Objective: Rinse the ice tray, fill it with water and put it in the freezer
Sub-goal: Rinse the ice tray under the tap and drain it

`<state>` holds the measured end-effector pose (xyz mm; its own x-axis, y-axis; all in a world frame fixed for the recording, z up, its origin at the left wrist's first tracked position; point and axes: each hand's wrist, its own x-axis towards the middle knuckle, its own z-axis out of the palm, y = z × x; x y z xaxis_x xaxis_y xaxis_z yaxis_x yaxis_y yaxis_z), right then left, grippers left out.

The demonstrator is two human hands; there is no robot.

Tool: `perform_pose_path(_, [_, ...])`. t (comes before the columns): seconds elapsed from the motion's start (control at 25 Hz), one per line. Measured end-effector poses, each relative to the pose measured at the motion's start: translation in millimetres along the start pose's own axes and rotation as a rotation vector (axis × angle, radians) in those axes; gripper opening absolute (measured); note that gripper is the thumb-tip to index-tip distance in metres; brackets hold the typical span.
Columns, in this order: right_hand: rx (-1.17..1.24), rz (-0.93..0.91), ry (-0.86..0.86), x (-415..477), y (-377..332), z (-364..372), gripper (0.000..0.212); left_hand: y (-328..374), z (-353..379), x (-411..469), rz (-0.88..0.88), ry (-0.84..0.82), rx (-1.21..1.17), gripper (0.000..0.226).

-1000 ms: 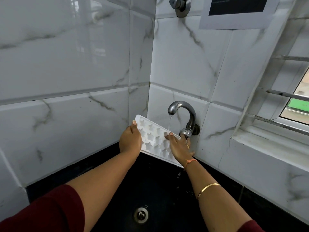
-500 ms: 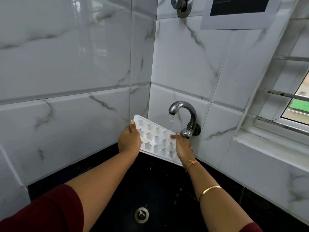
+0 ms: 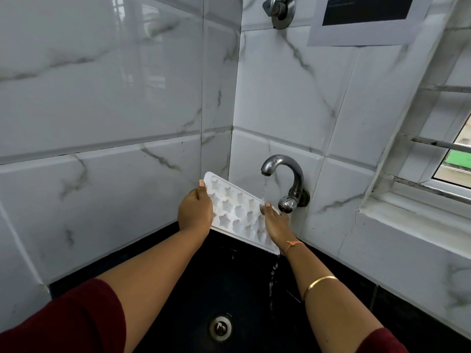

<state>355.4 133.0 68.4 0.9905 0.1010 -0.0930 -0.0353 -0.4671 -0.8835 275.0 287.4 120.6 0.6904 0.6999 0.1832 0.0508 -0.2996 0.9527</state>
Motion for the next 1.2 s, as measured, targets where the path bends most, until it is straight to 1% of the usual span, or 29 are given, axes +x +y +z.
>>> perform_pose_path(0.16, [0.019,-0.032,-0.047,0.7,2.3,-1.4,0.056,0.6,-2.8,3.0,0.006,0.013,0.004,0.053])
perform_pose_path(0.32, [0.031,-0.038,0.016,3.3,3.8,5.8,0.068,0.8,-2.8,1.8,0.014,0.009,0.016,0.054])
perform_pose_path(0.44, [0.006,-0.021,-0.002,2.6,2.5,4.1,0.058,0.6,-3.5,0.0,0.007,0.019,0.020,0.052])
perform_pose_path(0.48, [0.004,-0.016,-0.008,2.1,3.1,4.6,0.062,0.7,-4.3,0.4,0.004,0.020,0.023,0.052])
perform_pose_path(0.56, [0.014,-0.015,0.004,1.6,3.3,6.4,0.079,0.5,-5.0,1.2,0.010,0.018,0.029,0.050])
perform_pose_path(0.6, [0.011,-0.019,0.007,1.6,2.9,7.0,0.082,0.3,-5.0,0.7,0.015,0.018,0.032,0.048])
perform_pose_path(0.64, [0.010,-0.023,0.005,0.8,1.4,7.5,0.078,0.0,-4.8,-0.4,0.017,0.020,0.034,0.048])
perform_pose_path(0.72, [0.009,-0.034,-0.016,-1.8,0.2,6.6,0.060,-0.4,-4.7,-1.4,0.020,0.023,0.035,0.052])
perform_pose_path(0.76, [0.019,-0.052,-0.028,-2.9,-0.2,4.6,0.056,-0.6,-5.4,-0.5,0.020,0.027,0.036,0.053])
perform_pose_path(0.92, [0.163,-0.119,-0.021,-2.6,-1.3,-2.6,0.040,-1.8,-12.9,5.0,0.000,0.049,0.046,0.050])
perform_pose_path(1.0, [0.188,-0.116,0.020,-4.5,-0.8,-4.4,0.038,-3.6,-15.8,6.0,-0.009,0.062,0.060,0.048])
perform_pose_path(1.12, [0.051,-0.107,0.041,-0.3,5.2,2.8,0.041,-6.0,-16.6,7.2,-0.015,0.067,0.064,0.051])
perform_pose_path(1.2, [0.016,-0.078,0.049,5.2,9.9,6.7,0.044,-6.8,-16.4,8.0,-0.022,0.068,0.059,0.055])
